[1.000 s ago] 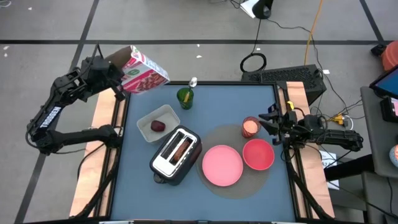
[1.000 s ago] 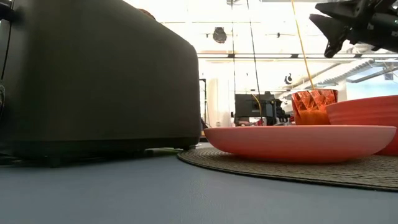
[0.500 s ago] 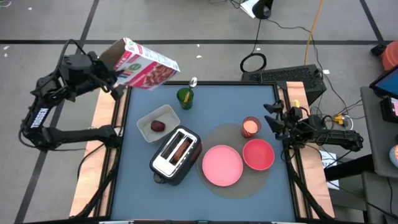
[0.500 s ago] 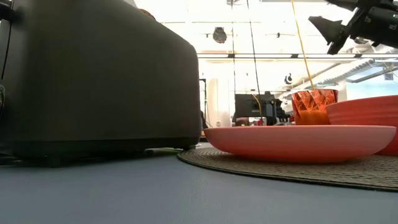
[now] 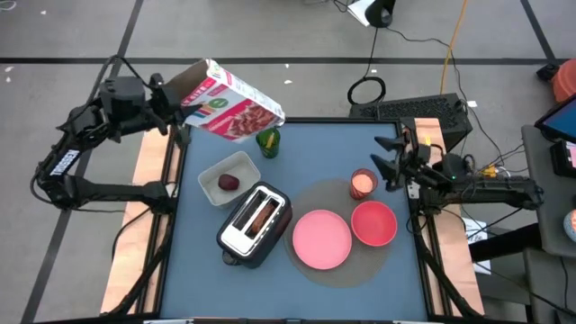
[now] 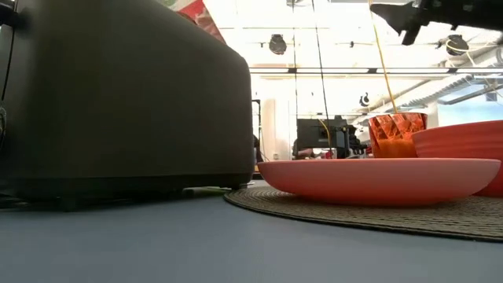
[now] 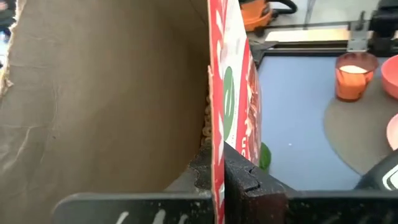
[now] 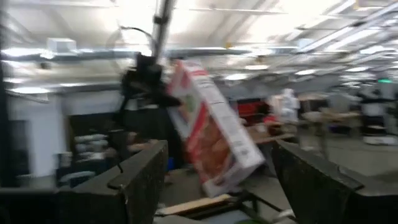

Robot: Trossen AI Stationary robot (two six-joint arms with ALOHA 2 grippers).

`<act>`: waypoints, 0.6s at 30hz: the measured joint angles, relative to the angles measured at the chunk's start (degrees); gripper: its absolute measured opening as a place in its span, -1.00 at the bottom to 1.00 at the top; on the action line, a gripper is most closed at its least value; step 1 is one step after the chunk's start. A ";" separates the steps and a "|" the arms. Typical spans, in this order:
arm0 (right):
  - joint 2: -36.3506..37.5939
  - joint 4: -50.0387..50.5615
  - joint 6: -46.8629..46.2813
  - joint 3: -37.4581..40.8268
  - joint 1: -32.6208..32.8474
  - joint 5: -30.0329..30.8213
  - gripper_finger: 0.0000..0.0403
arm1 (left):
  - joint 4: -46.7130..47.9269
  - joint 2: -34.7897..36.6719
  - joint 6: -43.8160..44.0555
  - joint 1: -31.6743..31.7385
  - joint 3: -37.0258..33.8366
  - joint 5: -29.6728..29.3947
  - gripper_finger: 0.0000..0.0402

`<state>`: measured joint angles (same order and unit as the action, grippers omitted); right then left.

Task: Arrange a breakfast setting
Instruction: Pour the cereal from the cereal box into the red bowl

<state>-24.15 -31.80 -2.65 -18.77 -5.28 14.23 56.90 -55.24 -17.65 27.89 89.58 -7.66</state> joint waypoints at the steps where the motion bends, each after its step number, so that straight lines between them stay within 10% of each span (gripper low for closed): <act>1: -2.05 0.12 0.64 -1.23 0.00 1.10 0.41 | -0.43 -0.46 0.01 -0.60 0.00 0.18 -1.00; 18: -24.95 0.11 3.46 -14.90 -5.06 -0.21 0.41 | -1.77 -8.33 0.02 -10.70 0.00 0.28 -1.00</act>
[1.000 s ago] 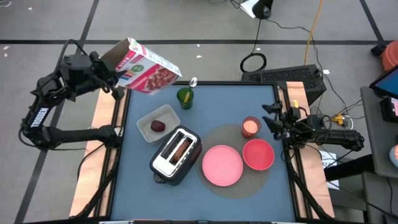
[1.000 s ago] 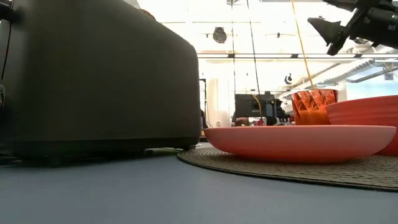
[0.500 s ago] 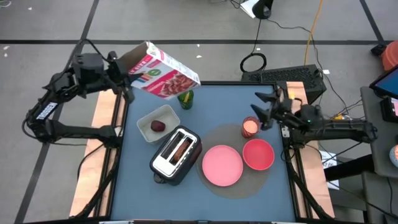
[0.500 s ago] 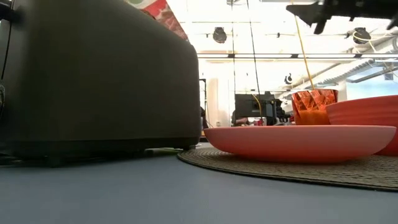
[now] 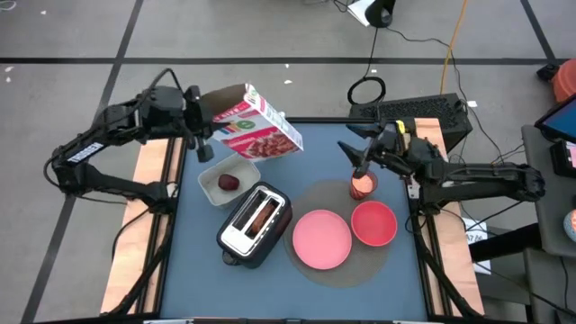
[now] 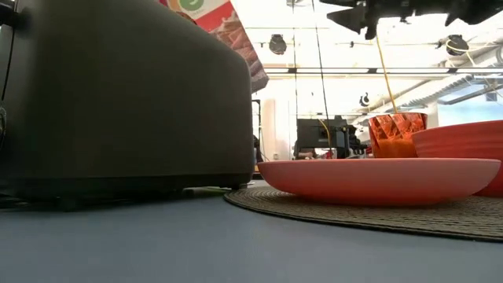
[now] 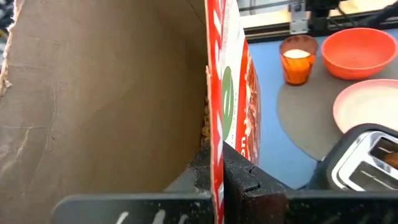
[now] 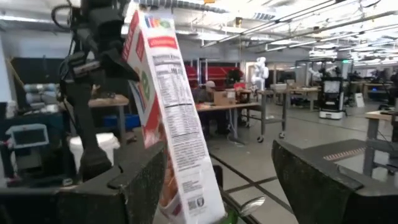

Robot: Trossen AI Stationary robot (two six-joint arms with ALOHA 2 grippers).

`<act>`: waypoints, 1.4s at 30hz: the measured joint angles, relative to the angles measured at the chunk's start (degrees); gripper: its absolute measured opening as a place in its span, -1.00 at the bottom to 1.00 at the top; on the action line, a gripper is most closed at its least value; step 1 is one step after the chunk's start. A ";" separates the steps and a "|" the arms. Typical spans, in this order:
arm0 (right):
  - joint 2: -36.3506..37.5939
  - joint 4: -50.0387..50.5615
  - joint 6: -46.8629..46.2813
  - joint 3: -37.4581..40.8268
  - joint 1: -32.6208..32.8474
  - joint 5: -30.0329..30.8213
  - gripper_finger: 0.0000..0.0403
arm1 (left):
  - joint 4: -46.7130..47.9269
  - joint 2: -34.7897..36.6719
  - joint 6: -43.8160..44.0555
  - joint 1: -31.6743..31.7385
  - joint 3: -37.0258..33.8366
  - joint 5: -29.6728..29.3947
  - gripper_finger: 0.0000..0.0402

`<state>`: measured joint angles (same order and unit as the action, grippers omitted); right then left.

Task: Arrange a breakfast setting
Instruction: Pour the cereal from the cereal box into the red bowl

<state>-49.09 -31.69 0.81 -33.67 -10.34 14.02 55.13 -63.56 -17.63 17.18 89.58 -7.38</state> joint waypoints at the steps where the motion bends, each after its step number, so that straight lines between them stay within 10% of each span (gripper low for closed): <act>1: -0.85 -0.16 -0.07 -0.24 -0.54 -1.50 0.41 | -0.42 -0.28 0.02 -0.51 0.00 0.00 -1.00; 17: -11.87 -8.42 -3.35 -1.53 -5.66 -17.19 0.41 | -3.28 -3.37 -0.20 -6.03 -0.02 -0.09 -1.00; 42: -18.35 -9.58 -3.13 -1.53 -5.67 -20.04 0.49 | -3.34 -3.70 -0.11 -7.64 -0.02 -0.11 -1.00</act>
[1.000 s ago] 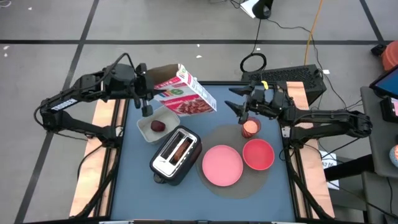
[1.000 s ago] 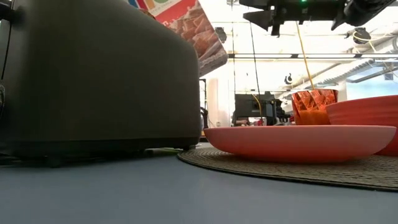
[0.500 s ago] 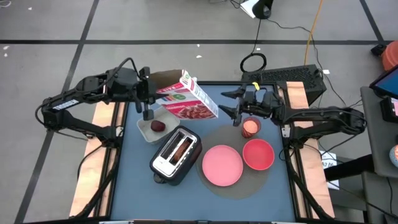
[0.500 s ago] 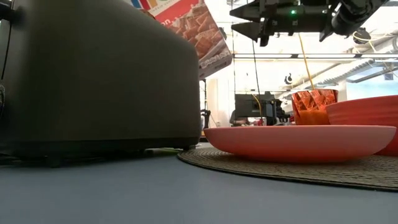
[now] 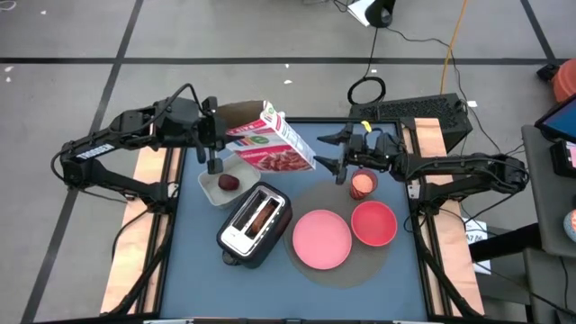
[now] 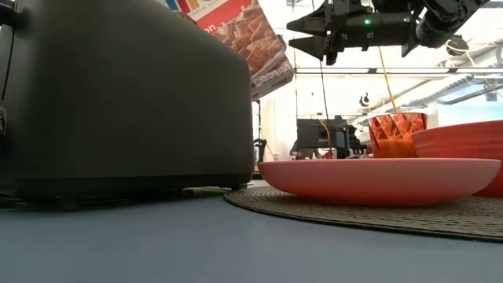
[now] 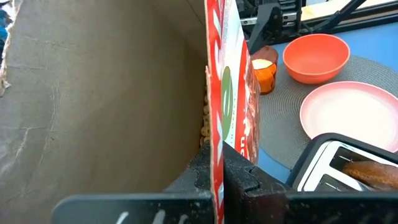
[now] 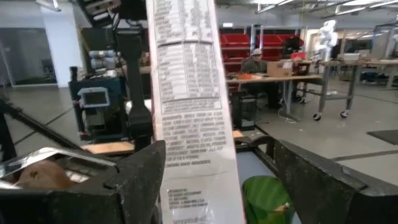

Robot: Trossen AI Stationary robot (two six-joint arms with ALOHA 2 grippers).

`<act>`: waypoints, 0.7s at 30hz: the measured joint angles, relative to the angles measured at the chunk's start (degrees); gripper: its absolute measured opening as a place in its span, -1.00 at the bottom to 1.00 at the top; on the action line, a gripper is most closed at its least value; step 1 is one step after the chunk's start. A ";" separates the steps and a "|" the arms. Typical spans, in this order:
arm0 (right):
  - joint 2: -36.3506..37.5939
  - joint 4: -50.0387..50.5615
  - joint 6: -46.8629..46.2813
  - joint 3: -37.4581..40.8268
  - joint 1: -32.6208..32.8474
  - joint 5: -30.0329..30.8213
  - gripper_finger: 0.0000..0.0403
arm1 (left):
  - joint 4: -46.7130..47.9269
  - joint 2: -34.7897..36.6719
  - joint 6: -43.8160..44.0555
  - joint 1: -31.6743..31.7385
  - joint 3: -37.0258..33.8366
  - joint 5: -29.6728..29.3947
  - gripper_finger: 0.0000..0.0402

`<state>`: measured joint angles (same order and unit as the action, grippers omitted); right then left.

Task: Arrange a breakfast setting
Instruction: Pour the cereal from the cereal box into the red bowl

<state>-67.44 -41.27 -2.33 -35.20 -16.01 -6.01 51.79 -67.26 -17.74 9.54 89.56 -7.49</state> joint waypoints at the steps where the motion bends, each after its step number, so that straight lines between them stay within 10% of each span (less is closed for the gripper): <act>1: 0.00 0.10 -0.02 0.00 0.00 -0.94 0.53 | 0.00 0.00 0.00 0.02 0.00 0.02 -1.00; 21: -9.01 -14.13 0.25 0.01 0.35 -3.06 0.97 | 0.00 0.02 0.64 0.00 0.00 0.02 -1.00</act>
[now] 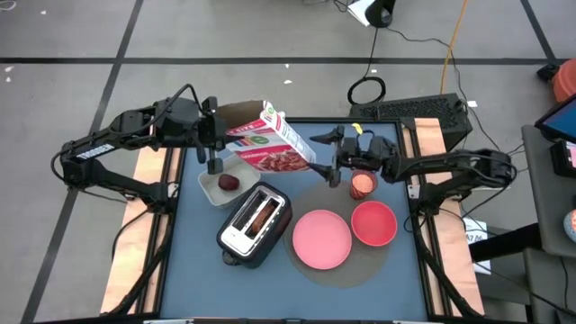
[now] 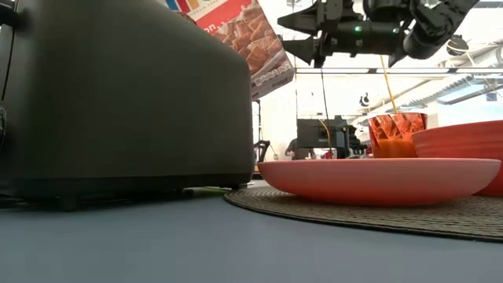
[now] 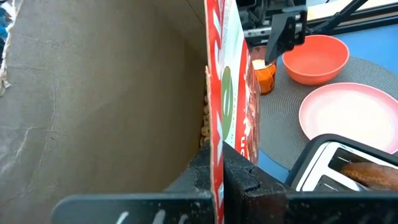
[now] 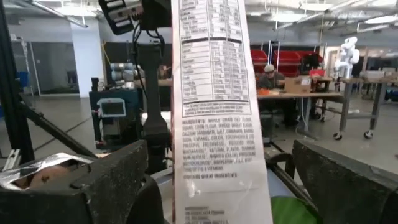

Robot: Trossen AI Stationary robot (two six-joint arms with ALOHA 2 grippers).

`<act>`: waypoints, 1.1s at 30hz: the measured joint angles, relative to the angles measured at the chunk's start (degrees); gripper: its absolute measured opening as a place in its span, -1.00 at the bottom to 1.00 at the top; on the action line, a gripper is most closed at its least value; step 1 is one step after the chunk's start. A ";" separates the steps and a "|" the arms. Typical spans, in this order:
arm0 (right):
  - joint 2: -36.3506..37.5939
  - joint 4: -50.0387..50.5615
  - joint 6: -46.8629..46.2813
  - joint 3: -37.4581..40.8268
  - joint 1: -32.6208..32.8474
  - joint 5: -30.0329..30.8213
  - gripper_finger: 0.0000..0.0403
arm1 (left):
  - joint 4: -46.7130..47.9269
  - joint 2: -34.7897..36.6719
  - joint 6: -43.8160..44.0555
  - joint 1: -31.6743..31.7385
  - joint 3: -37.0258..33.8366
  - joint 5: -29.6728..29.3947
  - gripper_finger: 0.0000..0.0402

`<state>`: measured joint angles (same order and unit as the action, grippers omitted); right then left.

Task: Arrange a breakfast setting
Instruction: Pour the cereal from the cereal box into the red bowl

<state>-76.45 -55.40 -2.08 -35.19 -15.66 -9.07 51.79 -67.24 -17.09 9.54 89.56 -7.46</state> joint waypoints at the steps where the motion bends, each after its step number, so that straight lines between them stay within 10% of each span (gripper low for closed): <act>1: -1.04 -1.76 0.23 -0.01 0.01 0.00 0.97 | 0.00 0.00 0.06 0.00 0.00 0.02 -1.00; 33: -9.74 -8.13 1.23 0.01 0.00 0.03 0.95 | -1.60 0.02 0.36 0.01 0.00 0.15 -1.00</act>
<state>-86.19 -63.53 -0.84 -35.18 -15.66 -9.04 50.19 -67.23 -16.73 9.55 89.56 -7.31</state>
